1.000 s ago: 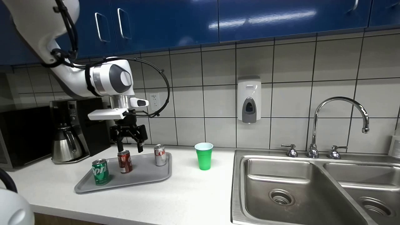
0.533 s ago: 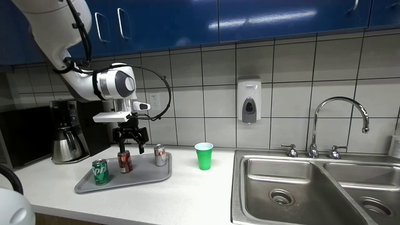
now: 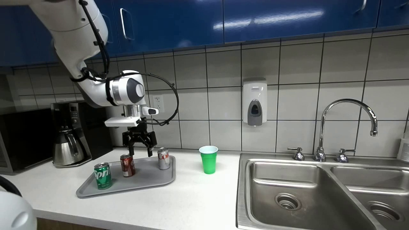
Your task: Take the cans off of the tray
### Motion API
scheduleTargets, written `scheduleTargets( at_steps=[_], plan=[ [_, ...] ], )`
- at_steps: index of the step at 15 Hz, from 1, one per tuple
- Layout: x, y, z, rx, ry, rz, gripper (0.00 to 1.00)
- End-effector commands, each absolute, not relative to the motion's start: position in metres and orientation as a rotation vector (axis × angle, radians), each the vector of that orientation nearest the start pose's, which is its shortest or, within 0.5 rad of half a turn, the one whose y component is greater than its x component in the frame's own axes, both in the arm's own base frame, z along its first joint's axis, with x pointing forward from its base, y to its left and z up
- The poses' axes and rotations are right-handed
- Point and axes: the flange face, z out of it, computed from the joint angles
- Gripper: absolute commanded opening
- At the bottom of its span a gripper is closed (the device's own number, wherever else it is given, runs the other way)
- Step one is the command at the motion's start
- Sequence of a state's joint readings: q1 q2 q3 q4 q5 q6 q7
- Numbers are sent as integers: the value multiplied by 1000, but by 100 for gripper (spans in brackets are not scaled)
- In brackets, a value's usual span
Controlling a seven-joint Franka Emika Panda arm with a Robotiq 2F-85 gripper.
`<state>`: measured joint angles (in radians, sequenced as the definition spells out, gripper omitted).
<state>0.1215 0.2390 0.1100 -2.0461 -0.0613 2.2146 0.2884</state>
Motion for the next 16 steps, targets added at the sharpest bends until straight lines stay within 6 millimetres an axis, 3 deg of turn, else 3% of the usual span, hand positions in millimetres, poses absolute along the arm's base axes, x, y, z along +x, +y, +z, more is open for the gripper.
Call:
scheduleTargets(
  at_steps=[1, 16],
  plan=[
    [592, 131, 312, -3207, 80, 76, 100],
    [666, 125, 275, -3207, 178, 39, 100]
  ],
)
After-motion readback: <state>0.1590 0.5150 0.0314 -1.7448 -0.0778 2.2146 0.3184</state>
